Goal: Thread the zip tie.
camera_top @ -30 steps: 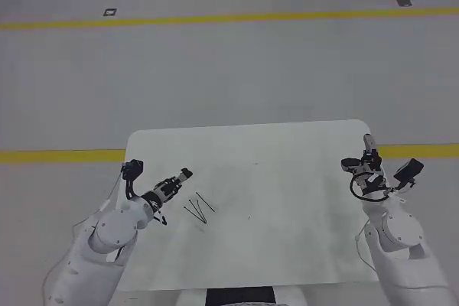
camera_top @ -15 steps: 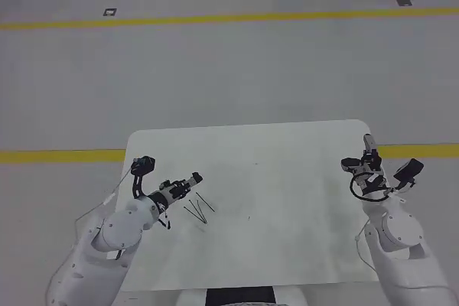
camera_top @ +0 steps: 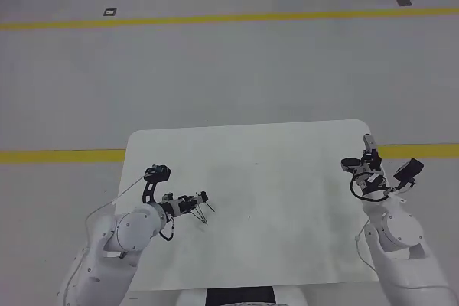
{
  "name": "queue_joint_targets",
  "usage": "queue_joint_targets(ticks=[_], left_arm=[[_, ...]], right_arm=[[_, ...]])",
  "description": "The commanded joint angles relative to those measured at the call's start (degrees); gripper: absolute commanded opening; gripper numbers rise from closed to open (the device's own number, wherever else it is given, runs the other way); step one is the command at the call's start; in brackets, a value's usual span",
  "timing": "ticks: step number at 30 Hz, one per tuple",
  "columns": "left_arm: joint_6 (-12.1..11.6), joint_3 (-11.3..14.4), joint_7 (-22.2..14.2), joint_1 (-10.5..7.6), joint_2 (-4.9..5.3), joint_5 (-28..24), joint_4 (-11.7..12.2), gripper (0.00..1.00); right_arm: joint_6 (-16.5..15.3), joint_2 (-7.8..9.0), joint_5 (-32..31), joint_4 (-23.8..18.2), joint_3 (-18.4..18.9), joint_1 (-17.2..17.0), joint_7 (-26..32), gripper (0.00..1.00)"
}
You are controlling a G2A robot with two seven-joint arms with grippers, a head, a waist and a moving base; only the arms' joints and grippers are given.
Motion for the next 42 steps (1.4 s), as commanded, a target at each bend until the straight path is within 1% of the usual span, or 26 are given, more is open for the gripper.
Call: queue_joint_targets(ticks=[1, 4, 5, 6, 8, 10, 13, 14, 16, 17, 18, 20, 21, 22, 23, 31, 33, 34, 35, 37, 40, 41, 42], left_arm=[[0.0, 0.0, 0.0, 0.0, 0.0, 0.0, 0.0, 1.0], [0.0, 0.0, 0.0, 0.0, 0.0, 0.0, 0.0, 1.0], [-0.2, 0.3, 0.0, -0.1, -0.01, 0.2, -0.6, 1.0], [0.0, 1.0, -0.1, -0.14, -0.02, 1.5, -1.2, 1.0], [0.0, 2.3, -0.7, -0.47, -0.27, 3.6, -1.5, 1.0], [0.0, 3.2, -2.1, -0.96, -0.66, 5.3, -1.8, 1.0], [0.0, 4.7, -5.6, -1.78, -1.59, 9.3, -1.8, 1.0], [0.0, 5.0, -7.8, -2.16, -2.09, 11.8, -0.9, 1.0], [0.0, 5.6, -10.5, -2.91, -3.09, 14.9, -0.3, 1.0], [0.0, 5.6, -12.7, -3.17, -3.67, 16.7, 0.7, 1.0], [0.0, 5.9, -15.2, -3.96, -4.53, 19.5, 1.0, 1.0], [0.0, 5.5, -17.9, -4.32, -6.11, 22.1, 1.8, 1.0], [0.0, 5.5, -19.9, -4.53, -7.21, 23.9, 1.8, 1.0], [0.0, 5.0, -21.1, -4.5, -8.13, 24.4, 1.8, 1.0], [0.0, 4.8, -21.9, -4.53, -8.69, 25.1, 1.6, 1.0], [0.0, 4.8, -21.9, -4.53, -8.69, 25.1, 1.6, 1.0], [0.0, 5.2, -20.9, -4.29, -8.8, 23.2, 1.6, 1.0], [0.0, 5.6, -20.6, -4.28, -8.8, 23.4, 1.6, 1.0], [0.0, 6.1, -20.1, -4.3, -8.85, 24.7, 2.0, 1.0], [0.0, 7.0, -19.8, -4.48, -9.2, 24.3, 2.4, 1.0], [0.0, 8.0, -19.5, -5.28, -9.96, 25.6, 4.2, 1.0], [0.0, 8.2, -19.7, -5.54, -10.28, 26.6, 4.9, 1.0], [0.0, 8.1, -19.8, -5.8, -10.84, 27.1, 5.5, 1.0]], right_arm=[[0.0, 0.0, 0.0, 0.0, 0.0, 0.0, 0.0, 1.0], [0.0, 0.0, 0.0, 0.0, 0.0, 0.0, 0.0, 1.0], [0.0, 0.0, 0.0, 0.0, 0.0, 0.0, 0.0, 1.0], [0.0, 0.0, 0.0, 0.0, 0.0, 0.0, 0.0, 1.0], [0.0, 0.0, 0.0, 0.0, 0.0, 0.0, 0.0, 1.0], [0.0, 0.0, 0.0, 0.0, 0.0, 0.0, 0.0, 1.0], [0.0, 0.0, 0.0, 0.0, 0.0, 0.0, 0.0, 1.0], [0.0, 0.0, 0.0, 0.0, 0.0, 0.0, 0.0, 1.0], [0.0, 0.0, 0.0, 0.0, 0.0, 0.0, 0.0, 1.0], [0.0, 0.0, 0.0, 0.0, 0.0, 0.0, 0.0, 1.0], [0.0, 0.0, 0.0, 0.0, 0.0, 0.0, 0.0, 1.0], [0.0, 0.0, 0.0, 0.0, 0.0, 0.0, 0.0, 1.0], [0.0, 0.0, 0.0, 0.0, 0.0, 0.0, 0.0, 1.0], [0.0, 0.0, 0.0, 0.0, 0.0, 0.0, 0.0, 1.0], [0.0, 0.0, 0.0, 0.0, 0.0, 0.0, 0.0, 1.0], [0.0, 0.0, 0.0, 0.0, 0.0, 0.0, 0.0, 1.0], [0.0, 0.0, 0.0, 0.0, 0.0, 0.0, 0.0, 1.0], [0.0, 0.0, 0.0, 0.0, 0.0, 0.0, 0.0, 1.0], [0.0, 0.0, 0.0, 0.0, 0.0, 0.0, 0.0, 1.0], [0.0, 0.0, 0.0, 0.0, 0.0, 0.0, 0.0, 1.0], [0.0, 0.0, 0.0, 0.0, 0.0, 0.0, 0.0, 1.0], [0.0, 0.0, 0.0, 0.0, 0.0, 0.0, 0.0, 1.0], [0.0, 0.0, 0.0, 0.0, 0.0, 0.0, 0.0, 1.0]])
